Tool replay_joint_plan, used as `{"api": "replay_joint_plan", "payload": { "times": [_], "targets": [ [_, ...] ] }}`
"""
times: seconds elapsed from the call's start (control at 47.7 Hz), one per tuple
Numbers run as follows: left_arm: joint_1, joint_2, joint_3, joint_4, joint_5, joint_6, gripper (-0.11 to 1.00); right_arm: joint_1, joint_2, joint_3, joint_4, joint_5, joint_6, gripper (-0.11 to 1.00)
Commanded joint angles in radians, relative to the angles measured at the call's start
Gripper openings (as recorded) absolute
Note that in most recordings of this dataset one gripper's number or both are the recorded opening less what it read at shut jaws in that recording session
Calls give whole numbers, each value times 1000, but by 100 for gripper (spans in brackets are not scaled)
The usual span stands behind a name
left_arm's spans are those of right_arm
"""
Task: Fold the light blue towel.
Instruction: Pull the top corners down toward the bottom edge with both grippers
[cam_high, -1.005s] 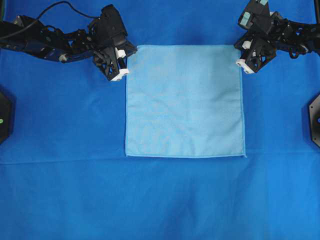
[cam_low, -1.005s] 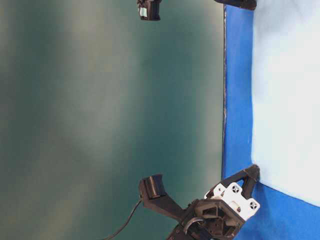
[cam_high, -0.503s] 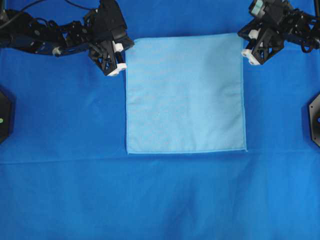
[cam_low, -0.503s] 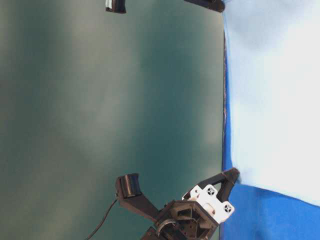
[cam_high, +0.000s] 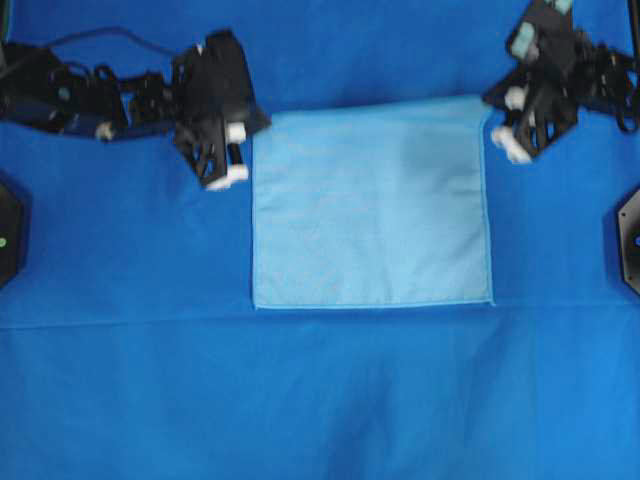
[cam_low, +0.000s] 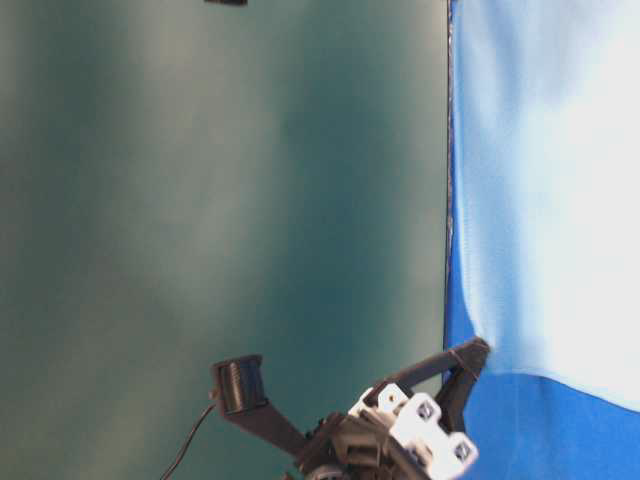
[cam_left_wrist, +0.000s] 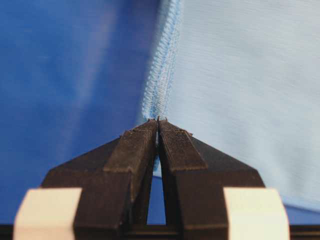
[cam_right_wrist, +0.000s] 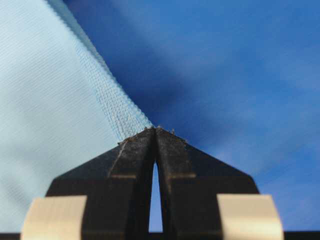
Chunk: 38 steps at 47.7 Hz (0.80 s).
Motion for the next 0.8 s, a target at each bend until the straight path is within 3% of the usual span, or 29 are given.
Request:
{"api": "replay_joint_plan", "payload": {
  "times": [0.0, 0.209, 0.461, 0.775],
  "targets": [
    [-55, -35, 2, 0, 21, -11, 2, 66, -54, 20, 11, 23, 32, 1],
    [-201, -31, 6, -5, 55, -29, 2, 270, -132, 75, 17, 78, 176, 1],
    [-390, -11, -14, -8, 57, -41, 2, 503, -130, 83, 18, 98, 333, 1],
    [-460, -2, -20, -8, 55, -130, 2, 670, -74, 57, 18, 95, 437, 1]
  ]
}}
